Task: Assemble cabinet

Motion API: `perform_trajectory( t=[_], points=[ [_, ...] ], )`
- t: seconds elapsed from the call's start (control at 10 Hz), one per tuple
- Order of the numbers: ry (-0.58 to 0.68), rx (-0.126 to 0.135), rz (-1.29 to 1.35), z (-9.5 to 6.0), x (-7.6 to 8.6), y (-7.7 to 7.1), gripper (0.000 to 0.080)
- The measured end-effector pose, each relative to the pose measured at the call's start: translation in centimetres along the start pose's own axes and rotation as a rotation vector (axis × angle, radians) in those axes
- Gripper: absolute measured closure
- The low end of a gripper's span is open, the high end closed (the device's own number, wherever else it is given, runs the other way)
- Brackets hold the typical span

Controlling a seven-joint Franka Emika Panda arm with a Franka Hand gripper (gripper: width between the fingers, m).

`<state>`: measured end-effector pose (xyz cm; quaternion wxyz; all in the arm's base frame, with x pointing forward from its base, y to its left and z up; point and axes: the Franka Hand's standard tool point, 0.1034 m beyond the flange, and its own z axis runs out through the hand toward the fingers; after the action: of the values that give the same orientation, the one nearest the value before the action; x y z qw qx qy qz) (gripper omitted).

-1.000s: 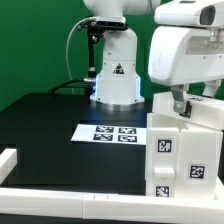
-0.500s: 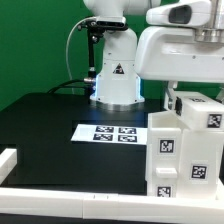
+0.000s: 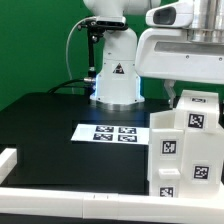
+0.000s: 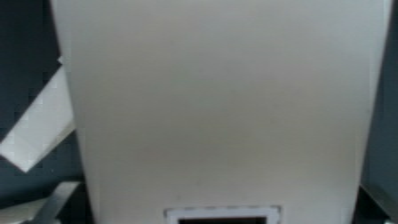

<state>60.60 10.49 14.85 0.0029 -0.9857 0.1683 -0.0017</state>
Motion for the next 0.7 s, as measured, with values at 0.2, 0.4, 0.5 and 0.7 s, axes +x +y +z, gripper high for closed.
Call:
perform_trajectory(
  t=[0.2,0.4,0.5,0.7],
  points=[
    [0.0,0.02,0.36,0.18,-0.27,-0.07,0.0245],
    [0.0,0.106,0.674,0.37,-0.57,-0.16,0.0245],
    [-0.004,0.107,0.74,0.37,-0.57,-0.31,0.0247],
    [-0.01,0.11,0.846,0.38,-0.57,-0.36,0.0247]
  ],
)
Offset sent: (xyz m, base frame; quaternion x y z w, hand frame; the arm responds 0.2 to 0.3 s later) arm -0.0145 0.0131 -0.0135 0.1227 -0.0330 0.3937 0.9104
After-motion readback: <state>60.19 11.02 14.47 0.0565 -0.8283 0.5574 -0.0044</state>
